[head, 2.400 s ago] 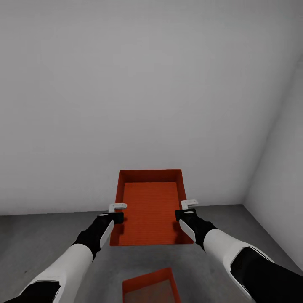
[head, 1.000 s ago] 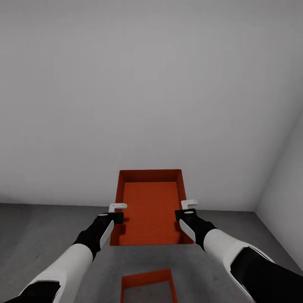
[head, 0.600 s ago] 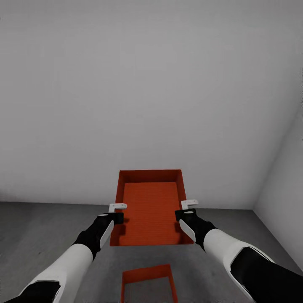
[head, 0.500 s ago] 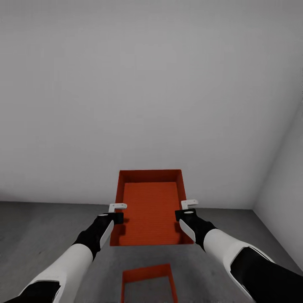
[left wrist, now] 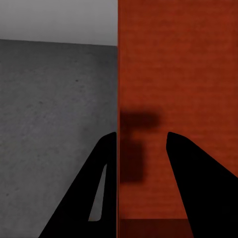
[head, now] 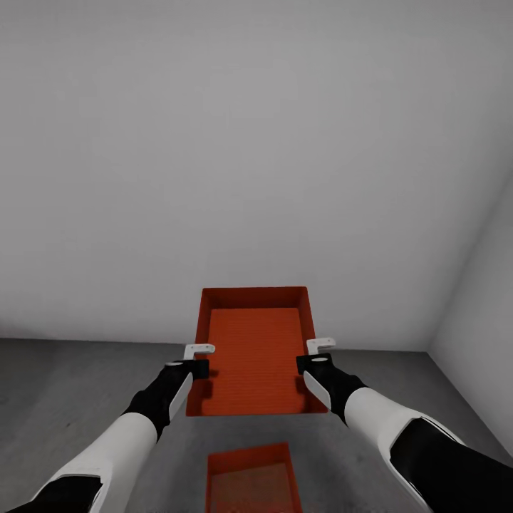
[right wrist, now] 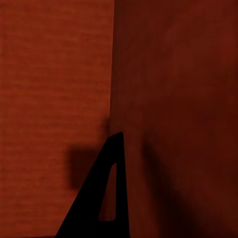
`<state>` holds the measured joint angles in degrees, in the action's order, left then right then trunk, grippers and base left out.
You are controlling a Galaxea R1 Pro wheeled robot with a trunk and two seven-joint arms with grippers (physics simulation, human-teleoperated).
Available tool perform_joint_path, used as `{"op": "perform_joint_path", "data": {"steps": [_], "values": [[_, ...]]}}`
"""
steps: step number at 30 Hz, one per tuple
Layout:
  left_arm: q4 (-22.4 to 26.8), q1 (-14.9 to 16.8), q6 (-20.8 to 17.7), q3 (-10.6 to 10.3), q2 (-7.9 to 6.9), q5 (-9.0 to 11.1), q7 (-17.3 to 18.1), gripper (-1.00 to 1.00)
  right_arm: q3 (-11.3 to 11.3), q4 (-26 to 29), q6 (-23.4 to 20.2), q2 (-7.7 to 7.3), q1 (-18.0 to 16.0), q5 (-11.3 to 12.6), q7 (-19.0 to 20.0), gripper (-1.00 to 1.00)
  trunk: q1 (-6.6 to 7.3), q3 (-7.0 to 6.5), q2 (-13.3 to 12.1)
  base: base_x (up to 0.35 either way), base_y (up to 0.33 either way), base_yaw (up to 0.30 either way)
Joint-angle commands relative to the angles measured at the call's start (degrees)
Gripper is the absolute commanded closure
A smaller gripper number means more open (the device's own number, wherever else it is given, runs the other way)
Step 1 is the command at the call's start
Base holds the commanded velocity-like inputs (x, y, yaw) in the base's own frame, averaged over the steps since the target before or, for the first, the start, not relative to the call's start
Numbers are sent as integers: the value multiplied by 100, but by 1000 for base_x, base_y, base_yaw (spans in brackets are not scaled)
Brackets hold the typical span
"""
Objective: Move the two storage containers from the living room to the garage. In the garage, place one container on the floor and stack the other container on top of it (either order is fine).
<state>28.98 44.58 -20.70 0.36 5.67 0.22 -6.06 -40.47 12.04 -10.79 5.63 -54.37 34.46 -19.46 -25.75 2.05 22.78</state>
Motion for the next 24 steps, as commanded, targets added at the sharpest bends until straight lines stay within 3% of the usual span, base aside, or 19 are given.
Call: {"op": "perform_joint_path", "data": {"steps": [1, 14, 24], "values": [[-6, -2, -31, -43, -2, 66, -53, 100, 101, 18, 280, -150, -12, -176, -102, 100, -3, 23, 15, 0, 0, 0], [-6, -2, -31, -44, -1, 66, -53, 100, 101, 18, 288, -150, -12, -176, -102, 100, -3, 142, 15, 0, 0, 0], [-6, -2, -31, -43, -1, 66, -53, 100, 101, 18, 288, -150, -12, -168, -102, 100, -3, 155, 15, 0, 0, 0]]}}
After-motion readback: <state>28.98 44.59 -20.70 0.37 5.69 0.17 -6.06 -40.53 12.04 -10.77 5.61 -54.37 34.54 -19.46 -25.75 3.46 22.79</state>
